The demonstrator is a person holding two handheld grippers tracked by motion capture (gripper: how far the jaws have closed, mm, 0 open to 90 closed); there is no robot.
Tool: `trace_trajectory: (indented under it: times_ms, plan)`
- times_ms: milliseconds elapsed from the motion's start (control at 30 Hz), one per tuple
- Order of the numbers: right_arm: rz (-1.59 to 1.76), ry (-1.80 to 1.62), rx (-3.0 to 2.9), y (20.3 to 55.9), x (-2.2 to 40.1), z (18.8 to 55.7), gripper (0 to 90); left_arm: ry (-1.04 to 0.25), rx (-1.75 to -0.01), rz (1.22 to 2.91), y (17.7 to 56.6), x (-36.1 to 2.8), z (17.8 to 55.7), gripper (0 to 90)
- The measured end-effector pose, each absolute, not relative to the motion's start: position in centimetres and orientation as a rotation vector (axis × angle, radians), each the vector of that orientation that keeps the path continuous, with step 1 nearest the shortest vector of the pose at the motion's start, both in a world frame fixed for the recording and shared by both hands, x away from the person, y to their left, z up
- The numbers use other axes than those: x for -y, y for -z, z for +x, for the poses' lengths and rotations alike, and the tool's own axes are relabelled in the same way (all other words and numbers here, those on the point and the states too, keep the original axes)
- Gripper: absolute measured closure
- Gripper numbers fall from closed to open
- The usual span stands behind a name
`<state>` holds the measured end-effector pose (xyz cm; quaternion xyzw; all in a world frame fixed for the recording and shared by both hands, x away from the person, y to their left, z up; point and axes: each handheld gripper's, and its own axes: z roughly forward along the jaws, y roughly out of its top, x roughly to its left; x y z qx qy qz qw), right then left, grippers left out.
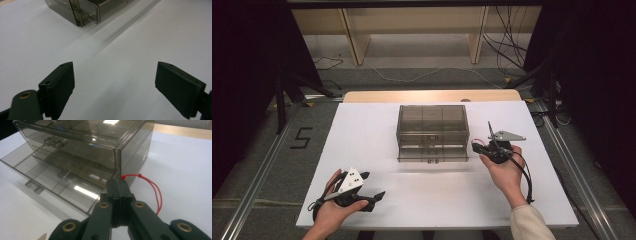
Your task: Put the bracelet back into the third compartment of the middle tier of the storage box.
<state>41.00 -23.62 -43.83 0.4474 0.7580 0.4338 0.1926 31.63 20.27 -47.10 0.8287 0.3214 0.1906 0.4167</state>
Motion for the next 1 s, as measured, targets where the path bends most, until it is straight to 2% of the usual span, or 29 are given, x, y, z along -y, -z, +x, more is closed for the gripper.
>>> trace_trajectory:
  times_ms: [1000]
  plan:
    - [1.215, -1.231, -2.142, 43.1, 22.5, 41.2, 90.0, -0.479, -0.804, 2.081, 47.1, -20.3, 31.6, 15.8]
